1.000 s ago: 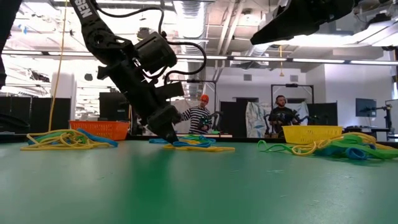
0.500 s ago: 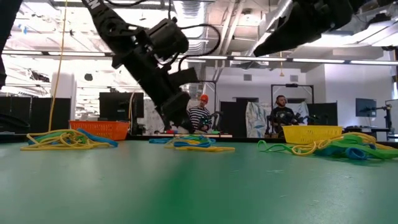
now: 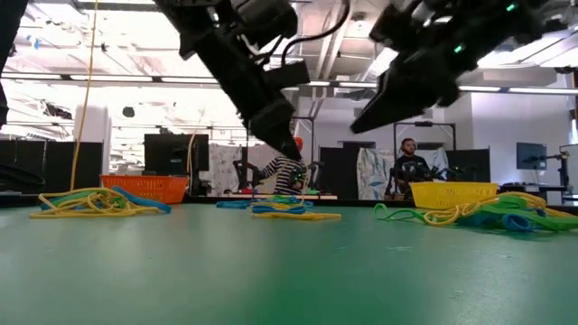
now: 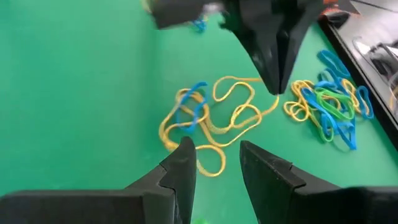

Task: Sort rubber bands into baskets
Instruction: Put the yellow rubber band into the yellow bin

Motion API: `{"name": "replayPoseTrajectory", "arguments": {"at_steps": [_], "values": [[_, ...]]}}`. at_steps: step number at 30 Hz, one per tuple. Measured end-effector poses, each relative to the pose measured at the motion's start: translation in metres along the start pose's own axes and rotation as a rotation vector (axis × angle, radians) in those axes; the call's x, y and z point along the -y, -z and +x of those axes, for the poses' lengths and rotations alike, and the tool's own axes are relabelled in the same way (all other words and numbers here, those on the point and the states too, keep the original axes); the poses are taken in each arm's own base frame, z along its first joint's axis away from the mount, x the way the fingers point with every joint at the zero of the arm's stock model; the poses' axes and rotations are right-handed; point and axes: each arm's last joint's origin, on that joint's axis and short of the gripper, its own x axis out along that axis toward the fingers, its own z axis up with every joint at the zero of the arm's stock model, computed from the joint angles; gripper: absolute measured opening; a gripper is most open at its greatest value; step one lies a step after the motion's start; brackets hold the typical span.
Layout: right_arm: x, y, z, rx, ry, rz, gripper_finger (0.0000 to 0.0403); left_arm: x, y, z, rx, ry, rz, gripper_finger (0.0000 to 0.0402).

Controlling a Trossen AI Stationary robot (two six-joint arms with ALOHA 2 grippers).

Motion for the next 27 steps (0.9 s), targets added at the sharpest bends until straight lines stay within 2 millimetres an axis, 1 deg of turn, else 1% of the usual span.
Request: {"name": "replayPoseTrajectory", "arguments": {"at_steps": [5, 6, 10, 15, 21, 27], "values": [[0.009, 0.003, 0.017, 0.002, 0.043, 0.039, 0.0159, 0.002, -0.013, -0.014, -0.011, -0.034, 0.049, 0.0], [0.011, 0.003, 0.021, 0.005, 0.051, 0.046, 0.0159, 0.001, -0.018, -0.019, 0.004, -0.042, 0.049, 0.0], [0.017, 0.007, 0.032, -0.003, 0.077, 0.088, 0.0159, -0.001, -0.025, -0.037, 0.034, -0.059, 0.06, 0.0], [0.021, 0.008, 0.049, 0.045, 0.031, 0.134, 0.0159, -0.007, -0.031, -0.057, 0.087, -0.057, 0.042, 0.0], [0.026, 0.006, 0.057, 0.102, 0.052, 0.171, 0.0159, -0.01, -0.034, -0.073, 0.116, -0.05, 0.037, 0.0], [0.03, 0.002, 0.058, 0.145, 0.048, 0.189, 0.0159, -0.006, -0.035, -0.08, 0.136, -0.043, 0.046, 0.0]]}}
